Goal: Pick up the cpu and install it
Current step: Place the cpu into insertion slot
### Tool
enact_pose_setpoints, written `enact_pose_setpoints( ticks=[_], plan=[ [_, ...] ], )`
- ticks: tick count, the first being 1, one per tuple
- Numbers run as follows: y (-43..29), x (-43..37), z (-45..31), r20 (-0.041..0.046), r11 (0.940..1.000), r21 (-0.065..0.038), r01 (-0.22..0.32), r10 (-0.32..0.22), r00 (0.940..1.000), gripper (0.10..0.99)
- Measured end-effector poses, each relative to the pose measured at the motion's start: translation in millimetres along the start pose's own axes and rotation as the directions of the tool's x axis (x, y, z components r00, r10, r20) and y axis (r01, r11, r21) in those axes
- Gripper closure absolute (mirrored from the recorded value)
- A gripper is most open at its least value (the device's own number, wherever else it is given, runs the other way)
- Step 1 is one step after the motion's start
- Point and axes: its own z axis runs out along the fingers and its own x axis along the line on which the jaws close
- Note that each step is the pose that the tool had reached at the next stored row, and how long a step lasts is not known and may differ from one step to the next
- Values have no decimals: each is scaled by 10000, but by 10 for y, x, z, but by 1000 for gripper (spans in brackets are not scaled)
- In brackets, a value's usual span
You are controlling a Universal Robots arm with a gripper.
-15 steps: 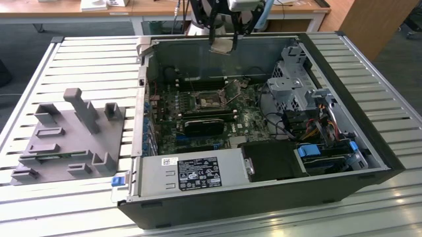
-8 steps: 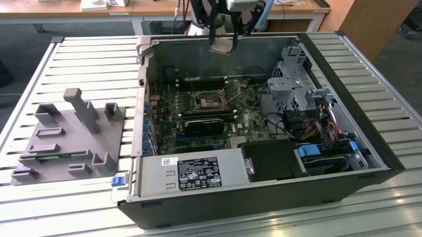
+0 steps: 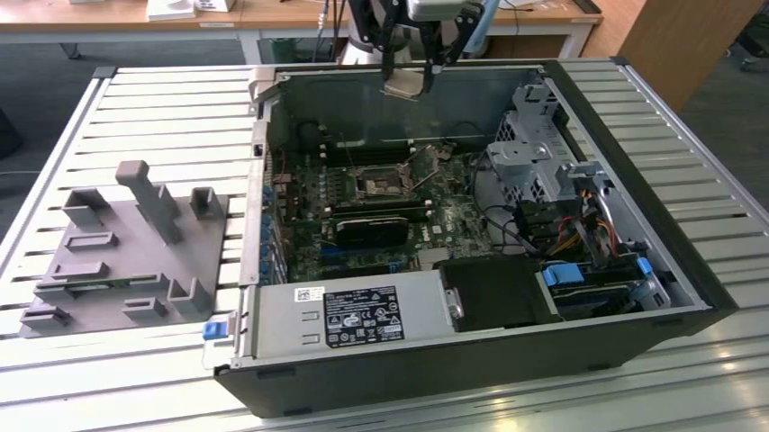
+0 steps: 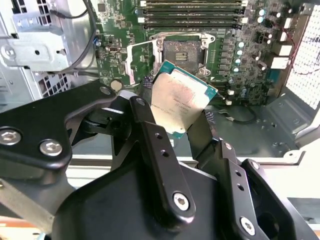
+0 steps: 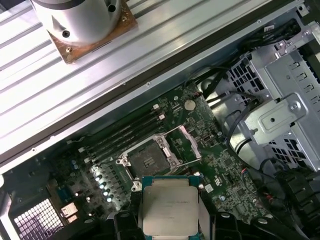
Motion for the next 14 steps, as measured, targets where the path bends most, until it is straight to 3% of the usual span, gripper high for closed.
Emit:
enact_pose_setpoints(
  ticks=[7, 14],
  plan=[
    [-1, 1, 2, 41, 9980, 6, -634, 634, 9980, 553],
    [-5, 9, 4, 84, 9910, 8, -1339, 1339, 9910, 553]
  ],
)
